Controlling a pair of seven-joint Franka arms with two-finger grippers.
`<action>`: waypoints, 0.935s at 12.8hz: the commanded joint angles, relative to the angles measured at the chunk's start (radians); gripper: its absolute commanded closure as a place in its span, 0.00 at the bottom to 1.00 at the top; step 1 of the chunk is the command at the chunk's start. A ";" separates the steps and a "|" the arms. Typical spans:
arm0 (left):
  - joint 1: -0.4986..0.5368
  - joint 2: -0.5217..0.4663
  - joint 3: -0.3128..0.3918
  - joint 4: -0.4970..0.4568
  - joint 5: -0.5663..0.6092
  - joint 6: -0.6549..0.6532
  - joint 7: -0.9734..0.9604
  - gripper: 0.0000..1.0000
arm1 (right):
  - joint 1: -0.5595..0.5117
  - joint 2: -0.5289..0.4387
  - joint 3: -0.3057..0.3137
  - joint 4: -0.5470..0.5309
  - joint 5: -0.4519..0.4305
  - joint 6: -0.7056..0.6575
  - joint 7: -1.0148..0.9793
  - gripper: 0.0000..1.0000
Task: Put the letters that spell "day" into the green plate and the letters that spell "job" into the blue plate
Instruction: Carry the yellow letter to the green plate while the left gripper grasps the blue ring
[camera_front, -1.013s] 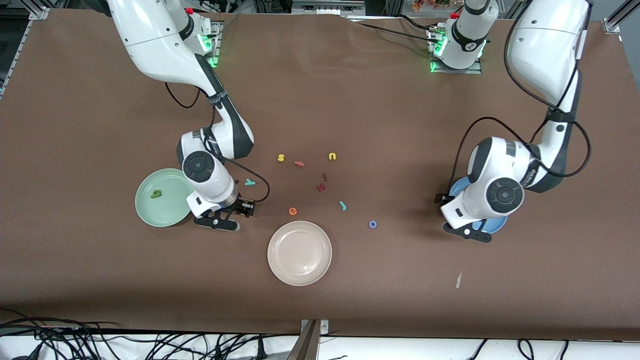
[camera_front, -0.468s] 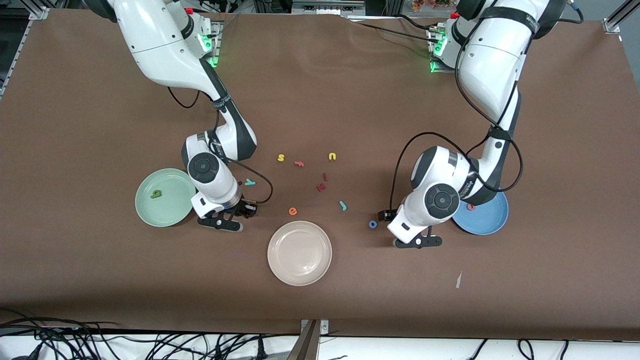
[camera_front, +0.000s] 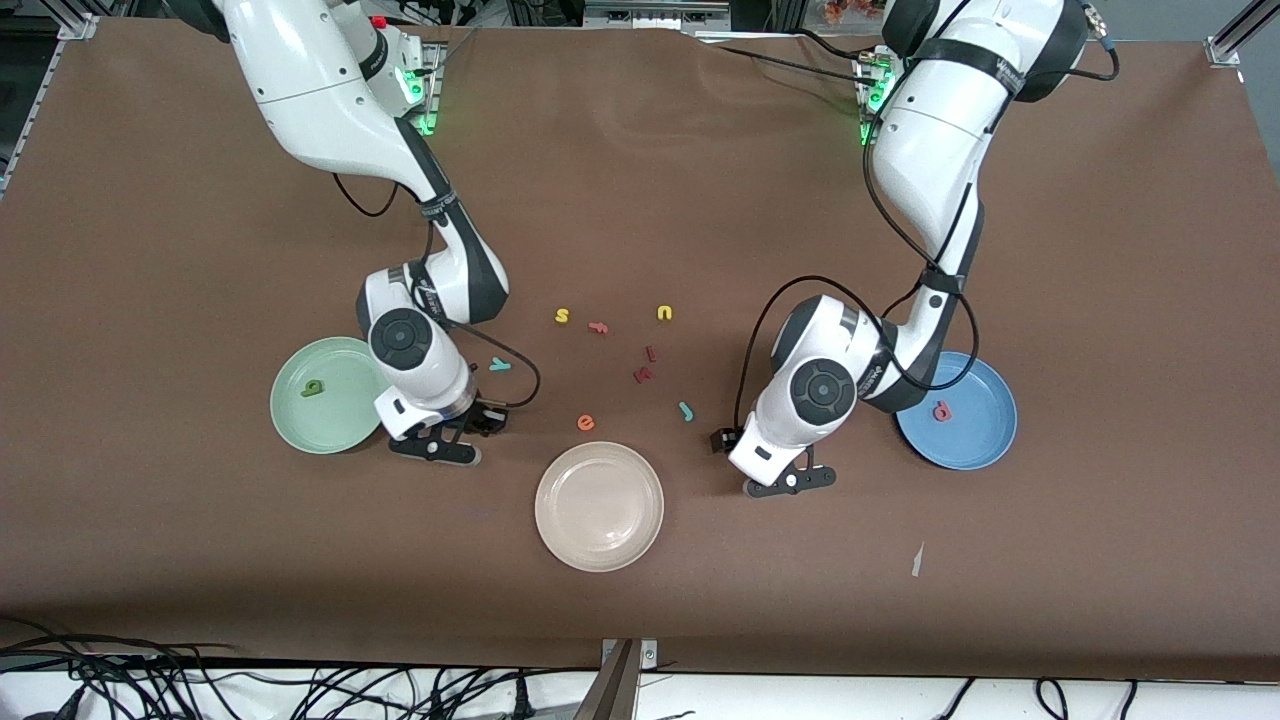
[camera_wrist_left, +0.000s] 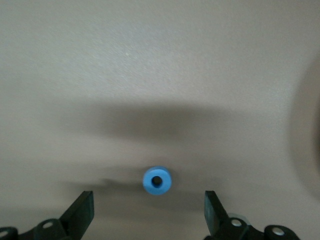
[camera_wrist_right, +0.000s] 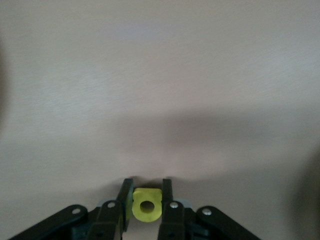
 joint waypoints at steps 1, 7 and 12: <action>-0.018 0.032 0.013 0.041 -0.022 0.001 -0.025 0.10 | -0.002 -0.073 -0.055 -0.004 -0.012 -0.127 -0.118 0.83; -0.028 0.054 0.018 0.041 -0.018 0.003 -0.031 0.41 | -0.005 -0.216 -0.182 -0.192 0.003 -0.132 -0.408 0.83; -0.028 0.055 0.021 0.046 -0.015 0.004 -0.031 0.64 | -0.005 -0.265 -0.202 -0.363 0.026 0.042 -0.459 0.25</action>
